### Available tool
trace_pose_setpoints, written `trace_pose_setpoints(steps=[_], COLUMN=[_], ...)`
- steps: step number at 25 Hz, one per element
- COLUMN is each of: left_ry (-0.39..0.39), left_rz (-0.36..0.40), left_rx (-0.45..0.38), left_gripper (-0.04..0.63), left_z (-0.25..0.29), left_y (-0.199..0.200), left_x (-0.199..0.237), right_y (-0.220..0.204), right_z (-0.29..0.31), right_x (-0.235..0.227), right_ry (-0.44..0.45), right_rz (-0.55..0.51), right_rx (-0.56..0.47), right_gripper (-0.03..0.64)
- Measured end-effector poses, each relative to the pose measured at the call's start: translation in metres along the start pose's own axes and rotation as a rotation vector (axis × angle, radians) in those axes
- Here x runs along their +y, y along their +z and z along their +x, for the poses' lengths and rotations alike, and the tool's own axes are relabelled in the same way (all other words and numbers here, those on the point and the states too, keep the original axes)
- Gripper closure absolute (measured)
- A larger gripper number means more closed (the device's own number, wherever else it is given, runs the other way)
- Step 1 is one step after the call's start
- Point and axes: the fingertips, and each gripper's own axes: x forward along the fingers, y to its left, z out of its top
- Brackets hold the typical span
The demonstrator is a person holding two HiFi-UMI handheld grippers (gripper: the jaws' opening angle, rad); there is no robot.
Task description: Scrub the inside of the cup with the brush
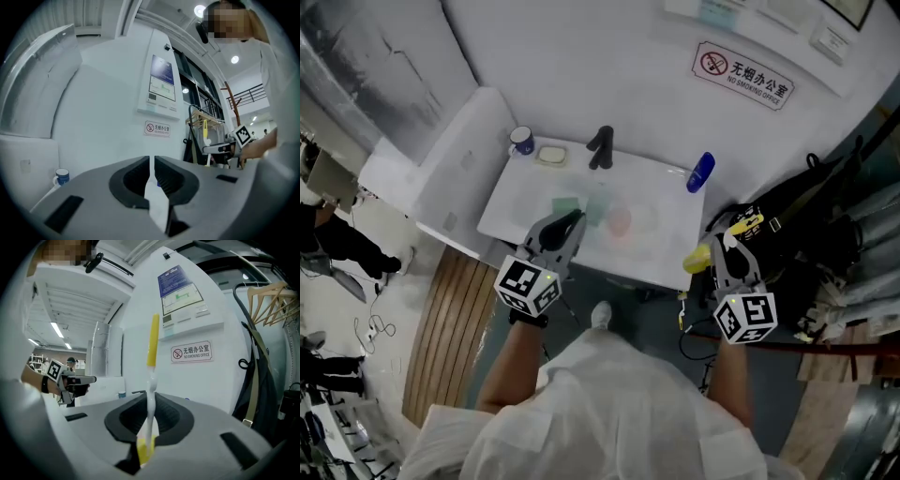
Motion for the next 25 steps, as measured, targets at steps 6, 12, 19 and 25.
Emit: trace_pose_setpoints(steps=[6, 12, 19, 25], left_ry=[-0.1, -0.22, -0.354, -0.425], left_rz=[0.033, 0.08, 0.07, 0.072], left_rx=[0.048, 0.172, 0.299, 0.375], left_gripper=[0.565, 0.546, 0.419, 0.331], left_z=[0.045, 0.077, 0.101, 0.12], left_y=[-0.026, -0.085, -0.147, -0.188], left_x=[0.029, 0.045, 0.038, 0.031], right_y=[-0.003, -0.014, -0.029, -0.039], right_z=[0.061, 0.109, 0.139, 0.158], right_x=[-0.004, -0.001, 0.001, -0.002], right_ry=[0.01, 0.016, 0.022, 0.065], right_rz=[0.004, 0.001, -0.009, -0.023], right_rx=[0.013, 0.04, 0.092, 0.134], right_gripper=[0.589, 0.589, 0.589, 0.589])
